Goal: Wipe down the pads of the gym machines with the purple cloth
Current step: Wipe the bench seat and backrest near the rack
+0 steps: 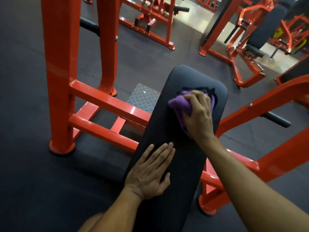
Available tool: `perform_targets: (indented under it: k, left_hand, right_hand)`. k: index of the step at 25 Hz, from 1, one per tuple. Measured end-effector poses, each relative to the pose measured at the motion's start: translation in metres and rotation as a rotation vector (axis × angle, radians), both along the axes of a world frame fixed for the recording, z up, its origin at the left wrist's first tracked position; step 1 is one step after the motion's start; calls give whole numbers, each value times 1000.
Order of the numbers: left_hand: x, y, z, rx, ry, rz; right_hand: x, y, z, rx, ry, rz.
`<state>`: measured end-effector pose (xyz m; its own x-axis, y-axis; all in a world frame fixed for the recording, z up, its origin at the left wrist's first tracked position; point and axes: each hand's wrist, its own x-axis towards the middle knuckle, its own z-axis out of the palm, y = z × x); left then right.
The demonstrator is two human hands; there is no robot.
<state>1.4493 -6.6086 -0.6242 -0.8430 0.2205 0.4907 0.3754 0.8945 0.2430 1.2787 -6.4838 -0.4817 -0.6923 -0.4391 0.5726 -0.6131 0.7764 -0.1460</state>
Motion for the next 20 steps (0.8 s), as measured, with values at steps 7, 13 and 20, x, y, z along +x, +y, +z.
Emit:
perform_targets:
  k: [7,13,20]
  left_hand:
    - [-12,5,13,76,94,55]
    - [-95,4,52,48,185,-25]
    - [-100,2,50,34,152,-27]
  right_hand:
    - [18,27,25,34,24,70]
    - [-31,6,18,281,99,187]
    - [-124,-59,63,259,63,126]
